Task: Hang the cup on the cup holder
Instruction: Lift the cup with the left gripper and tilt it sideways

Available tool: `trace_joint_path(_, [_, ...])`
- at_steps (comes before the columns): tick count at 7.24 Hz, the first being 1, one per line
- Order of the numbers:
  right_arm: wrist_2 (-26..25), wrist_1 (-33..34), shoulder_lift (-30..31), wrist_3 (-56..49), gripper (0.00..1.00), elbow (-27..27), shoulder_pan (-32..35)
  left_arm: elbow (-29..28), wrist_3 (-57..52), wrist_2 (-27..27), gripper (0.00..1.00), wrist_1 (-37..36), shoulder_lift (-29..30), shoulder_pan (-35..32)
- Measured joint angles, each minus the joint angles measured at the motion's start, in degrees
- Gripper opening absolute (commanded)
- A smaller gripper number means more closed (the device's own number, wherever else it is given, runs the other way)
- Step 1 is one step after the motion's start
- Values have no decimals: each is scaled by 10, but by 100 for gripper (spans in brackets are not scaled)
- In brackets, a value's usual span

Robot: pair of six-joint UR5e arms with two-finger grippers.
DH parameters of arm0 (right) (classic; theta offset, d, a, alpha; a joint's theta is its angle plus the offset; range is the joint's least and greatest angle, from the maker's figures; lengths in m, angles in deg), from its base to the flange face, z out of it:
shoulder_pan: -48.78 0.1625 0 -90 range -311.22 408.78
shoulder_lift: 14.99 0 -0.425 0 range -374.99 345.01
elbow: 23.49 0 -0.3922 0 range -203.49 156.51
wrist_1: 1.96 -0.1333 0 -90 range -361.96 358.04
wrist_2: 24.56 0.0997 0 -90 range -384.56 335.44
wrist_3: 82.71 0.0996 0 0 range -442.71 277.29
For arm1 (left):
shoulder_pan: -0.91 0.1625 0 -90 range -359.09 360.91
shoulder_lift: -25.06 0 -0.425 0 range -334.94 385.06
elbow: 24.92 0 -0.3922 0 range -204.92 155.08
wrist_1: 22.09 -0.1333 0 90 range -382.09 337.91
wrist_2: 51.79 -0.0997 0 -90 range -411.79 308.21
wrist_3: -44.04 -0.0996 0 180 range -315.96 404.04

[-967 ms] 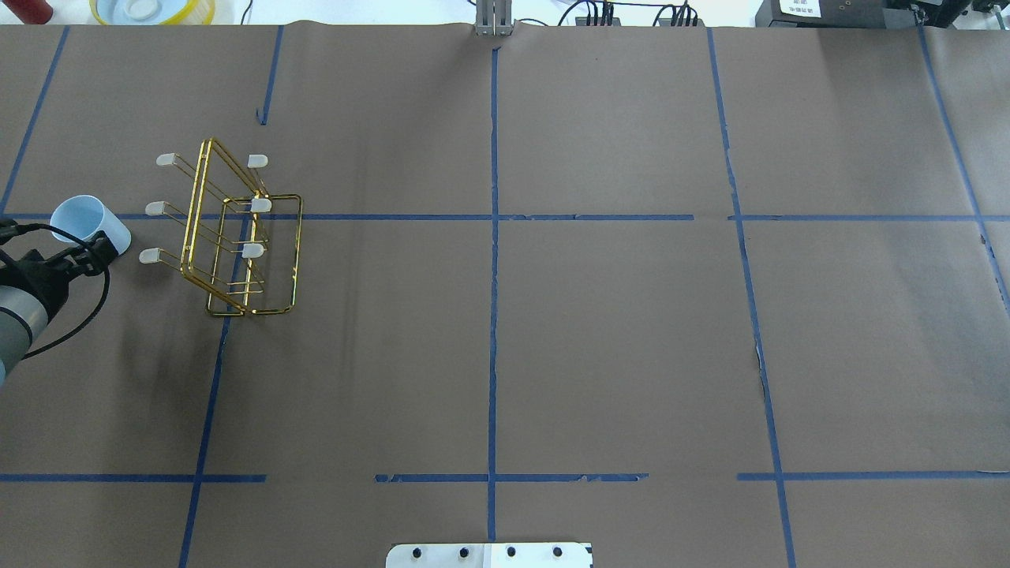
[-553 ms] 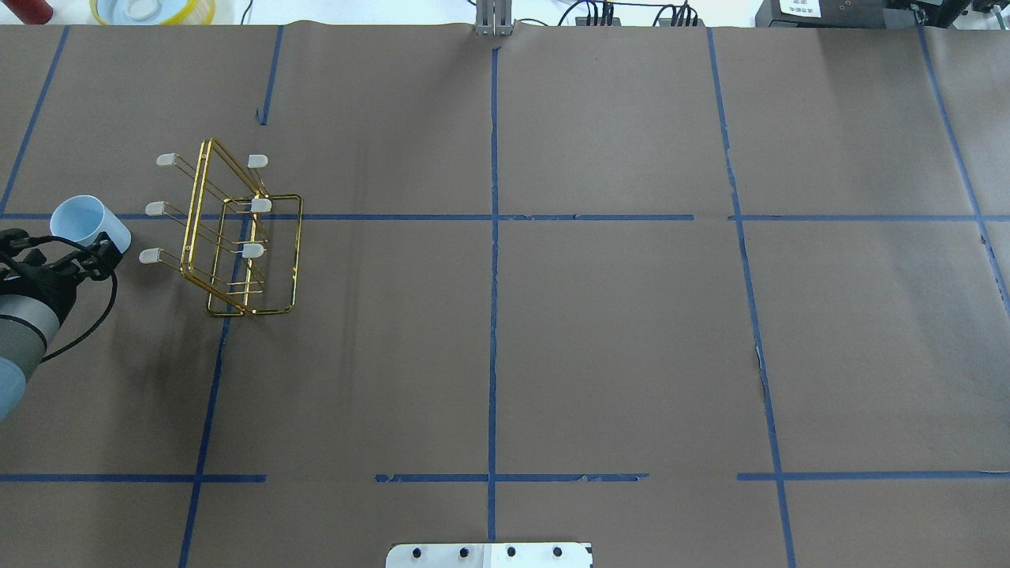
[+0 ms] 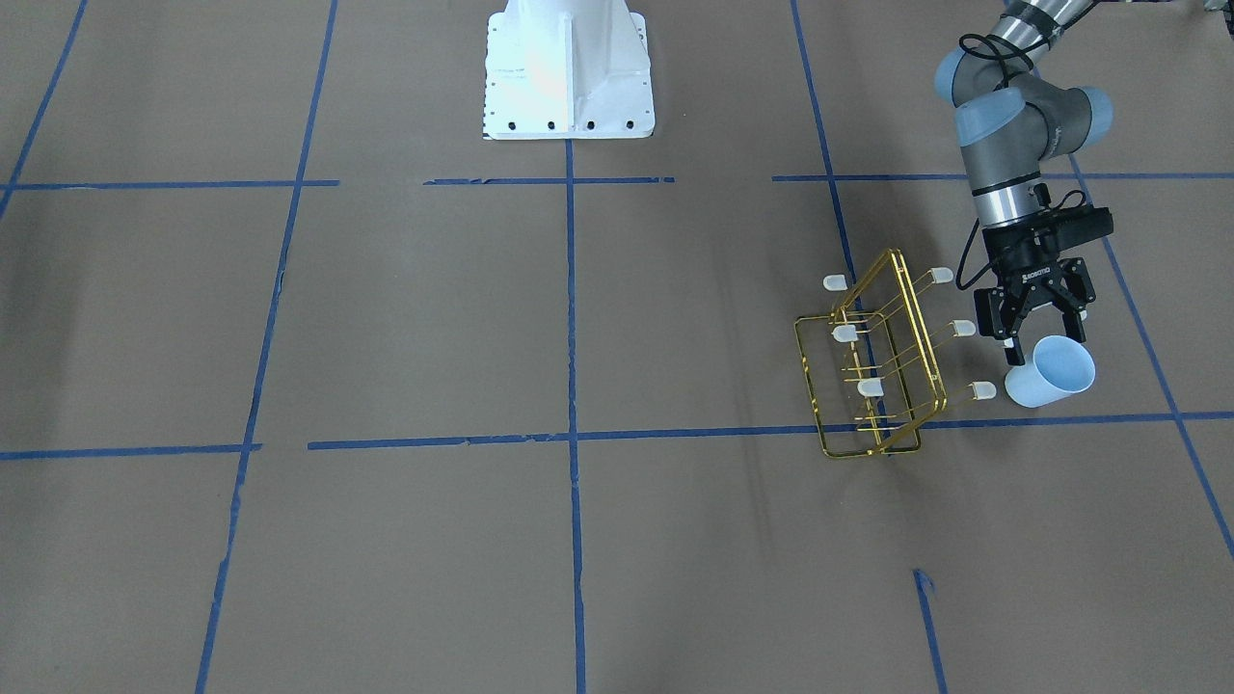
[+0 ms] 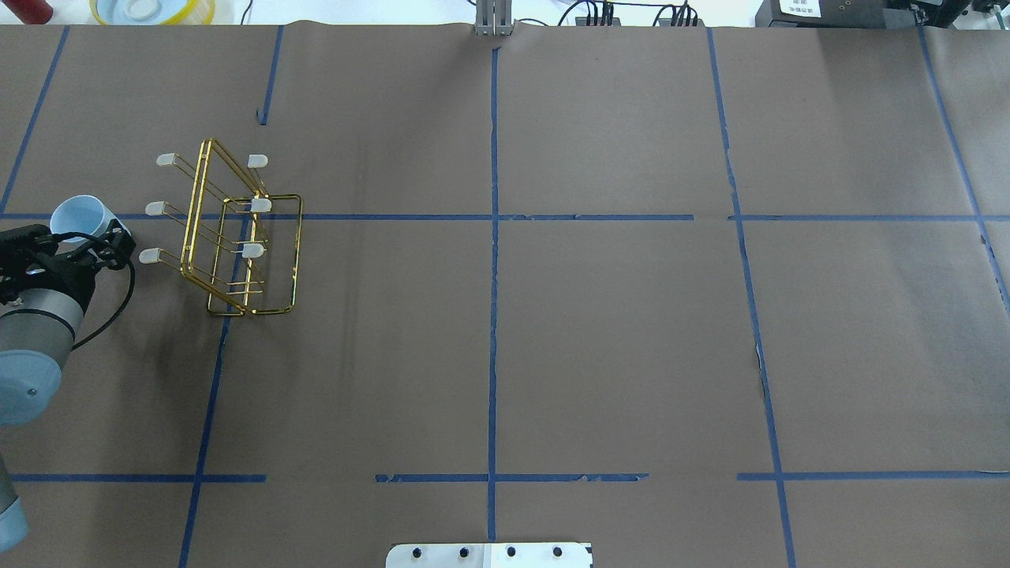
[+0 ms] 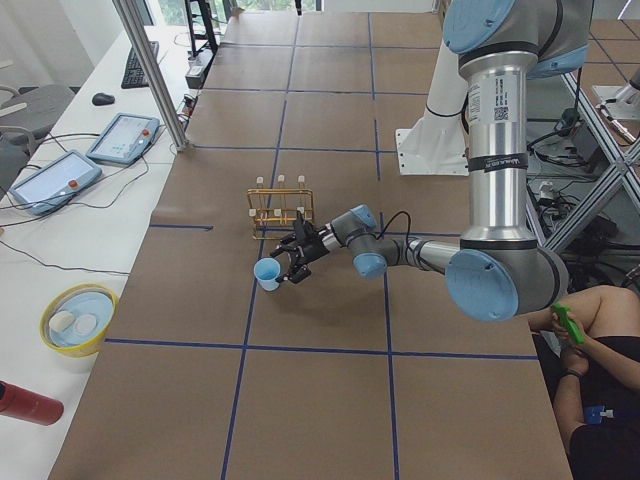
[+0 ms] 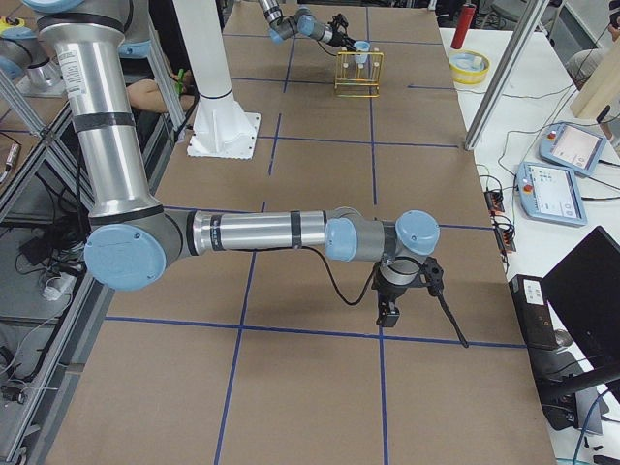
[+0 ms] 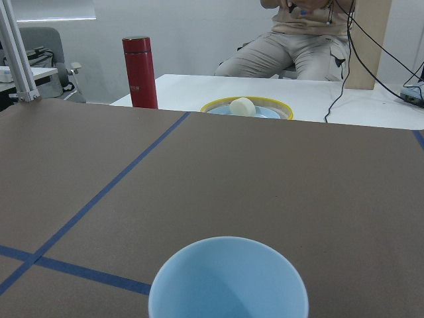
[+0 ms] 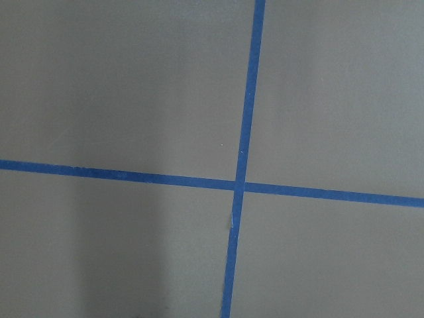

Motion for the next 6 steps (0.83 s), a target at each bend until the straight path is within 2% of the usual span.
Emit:
trace_joint_path(2, [0,0,0,0,100,0,0,-39,28,-14,100,0,21,2])
trace_joint_path(6, [0,0,0,0,100,0,0,-67,43,-35,100,2,34,11])
